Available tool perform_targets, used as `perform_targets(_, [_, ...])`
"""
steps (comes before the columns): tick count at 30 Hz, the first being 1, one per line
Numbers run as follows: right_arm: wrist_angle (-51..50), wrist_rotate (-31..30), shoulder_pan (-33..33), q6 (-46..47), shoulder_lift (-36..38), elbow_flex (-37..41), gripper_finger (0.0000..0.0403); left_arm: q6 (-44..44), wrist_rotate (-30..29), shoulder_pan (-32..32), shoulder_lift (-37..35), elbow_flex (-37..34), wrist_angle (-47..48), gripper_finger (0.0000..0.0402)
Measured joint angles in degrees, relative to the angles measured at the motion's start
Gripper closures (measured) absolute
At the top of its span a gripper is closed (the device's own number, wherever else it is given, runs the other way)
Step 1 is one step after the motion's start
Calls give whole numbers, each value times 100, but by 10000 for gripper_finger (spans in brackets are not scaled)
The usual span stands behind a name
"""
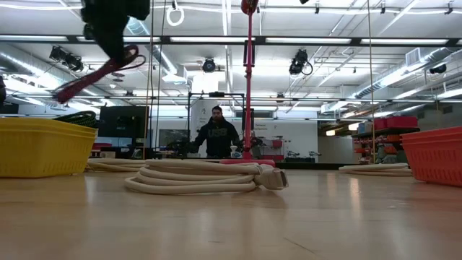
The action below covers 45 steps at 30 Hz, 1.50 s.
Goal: Pick & Place USB Port
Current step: Put the black and pink charger cable into the yellow bin
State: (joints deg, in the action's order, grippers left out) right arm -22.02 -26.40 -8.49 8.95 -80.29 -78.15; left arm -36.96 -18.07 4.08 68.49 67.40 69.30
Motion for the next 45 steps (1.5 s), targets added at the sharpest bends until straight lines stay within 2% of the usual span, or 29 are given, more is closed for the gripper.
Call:
perform_targets(6, [2, 31, 22, -32, 0, 0, 298, -298, 400, 278, 0, 2, 726, 359])
perform_targets(14, [1, 32, 22, -18, 0, 0, 298, -755, 293, 783, 0, -10, 833, 359])
perform_targets(21, [1, 40, 18, 15, 0, 1, 298, -1102, 387, 1146, 4, -608, 729, 359])
perform_targets(32, [4, 38, 18, 48, 0, 2, 298, -1148, 295, 1156, 2, -1221, 431, 359])
perform_targets(37, [4, 38, 18, 110, 0, 2, 298, -1153, 568, 1149, 2, -1546, 273, 359])
perform_targets(45, [5, 35, 18, 109, 1, 2, 298, -1140, 539, 1147, 2, -1648, -9, 359])
